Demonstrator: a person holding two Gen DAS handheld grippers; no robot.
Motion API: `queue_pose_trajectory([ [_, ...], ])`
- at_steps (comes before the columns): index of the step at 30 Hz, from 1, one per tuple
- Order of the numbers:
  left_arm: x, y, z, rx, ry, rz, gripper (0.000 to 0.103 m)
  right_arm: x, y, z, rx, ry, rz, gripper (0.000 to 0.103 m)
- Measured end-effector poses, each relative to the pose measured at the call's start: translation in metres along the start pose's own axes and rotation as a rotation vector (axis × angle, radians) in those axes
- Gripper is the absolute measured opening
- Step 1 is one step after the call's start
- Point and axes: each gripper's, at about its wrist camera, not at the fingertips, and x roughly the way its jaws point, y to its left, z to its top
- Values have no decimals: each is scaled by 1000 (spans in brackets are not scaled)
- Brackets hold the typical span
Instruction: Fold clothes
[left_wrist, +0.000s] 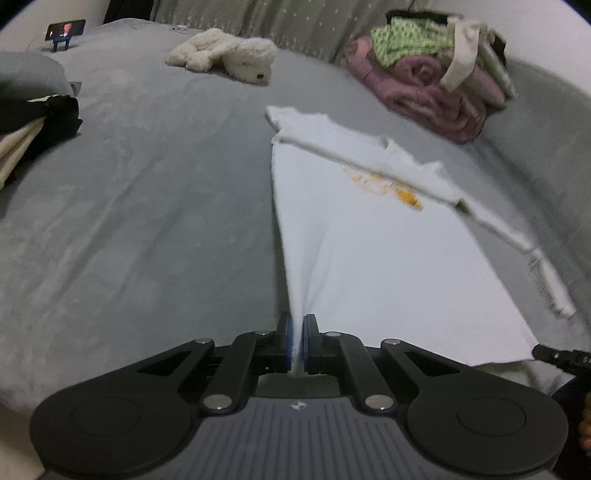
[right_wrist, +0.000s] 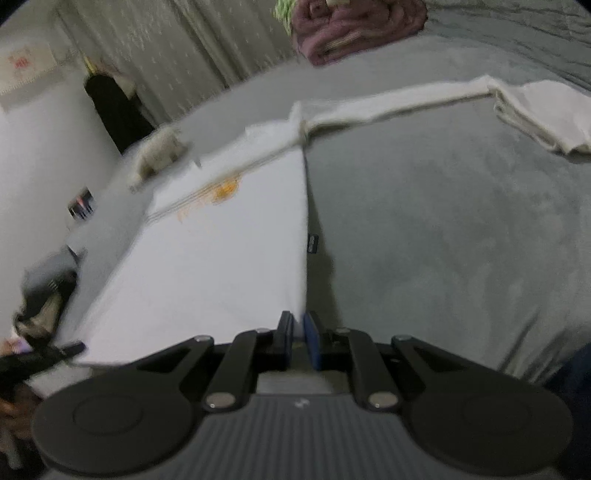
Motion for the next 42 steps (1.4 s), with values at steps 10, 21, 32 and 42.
queue_pose_trajectory([
  [10, 5, 5, 13, 18, -24, 119, 12, 20, -11, 28, 19, -21, -19, 44],
  [21, 38, -27, 69, 79, -130, 184, 13, 25, -62, 114, 227, -134, -5, 55],
  [32, 119, -64, 136, 140, -158, 237, 13, 74, -160, 192, 521, -232, -62, 55],
  [42, 189, -79, 181, 141, -153, 251, 13, 109, -226, 224, 615, -266, -152, 47],
])
